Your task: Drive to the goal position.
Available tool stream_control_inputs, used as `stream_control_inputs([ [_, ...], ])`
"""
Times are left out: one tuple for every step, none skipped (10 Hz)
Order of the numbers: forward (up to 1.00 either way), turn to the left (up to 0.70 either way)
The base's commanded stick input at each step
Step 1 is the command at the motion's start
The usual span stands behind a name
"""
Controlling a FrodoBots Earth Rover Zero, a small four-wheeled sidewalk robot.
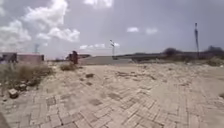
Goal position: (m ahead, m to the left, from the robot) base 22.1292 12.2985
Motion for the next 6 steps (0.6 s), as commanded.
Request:
stream_control_inputs([
  [0.70,0.00],
  [0.70,0.00],
  [0.70,0.00],
  [0.70,0.00],
  [0.70,0.00],
  [0.70,0.00],
])
